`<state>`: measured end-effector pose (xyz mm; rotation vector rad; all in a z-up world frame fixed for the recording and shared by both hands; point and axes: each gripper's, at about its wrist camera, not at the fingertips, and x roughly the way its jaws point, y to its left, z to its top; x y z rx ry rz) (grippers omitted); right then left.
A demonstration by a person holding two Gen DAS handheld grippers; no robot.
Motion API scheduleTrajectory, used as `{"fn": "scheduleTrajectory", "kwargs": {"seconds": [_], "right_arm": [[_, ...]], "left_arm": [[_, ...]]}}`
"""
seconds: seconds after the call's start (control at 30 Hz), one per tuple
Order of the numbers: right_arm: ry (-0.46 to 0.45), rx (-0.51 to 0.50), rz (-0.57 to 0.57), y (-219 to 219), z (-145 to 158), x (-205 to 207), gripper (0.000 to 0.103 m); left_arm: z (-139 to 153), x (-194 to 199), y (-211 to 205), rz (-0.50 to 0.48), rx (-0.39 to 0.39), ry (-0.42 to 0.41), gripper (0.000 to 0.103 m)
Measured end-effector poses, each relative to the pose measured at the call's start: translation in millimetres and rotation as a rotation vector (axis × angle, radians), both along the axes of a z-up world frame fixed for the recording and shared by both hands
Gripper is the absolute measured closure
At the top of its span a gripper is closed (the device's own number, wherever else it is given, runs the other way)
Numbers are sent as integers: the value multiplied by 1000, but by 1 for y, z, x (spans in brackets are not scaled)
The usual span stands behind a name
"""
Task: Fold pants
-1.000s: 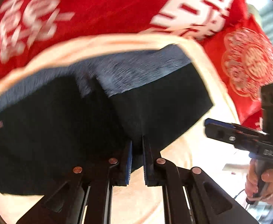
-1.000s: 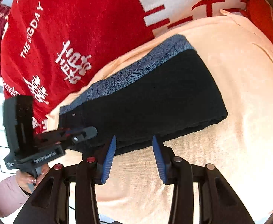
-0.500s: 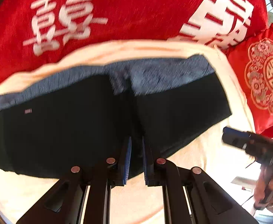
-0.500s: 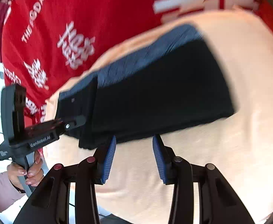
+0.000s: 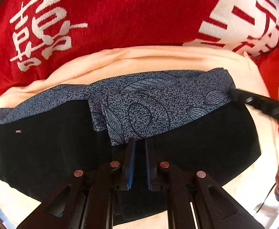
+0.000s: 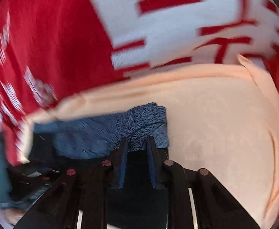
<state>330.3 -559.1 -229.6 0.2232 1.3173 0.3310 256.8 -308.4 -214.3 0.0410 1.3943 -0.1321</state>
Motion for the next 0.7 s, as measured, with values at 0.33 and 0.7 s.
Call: {"fn": "scheduleTrajectory", "kwargs": {"seconds": [0.33, 0.7], "right_arm": [[13, -1, 12, 2, 21, -30, 79], [63, 37, -26, 16, 29, -75, 73]], "left_arm": [[2, -2, 0, 13, -10, 8, 91], [10, -10, 8, 48, -10, 24, 91]]}}
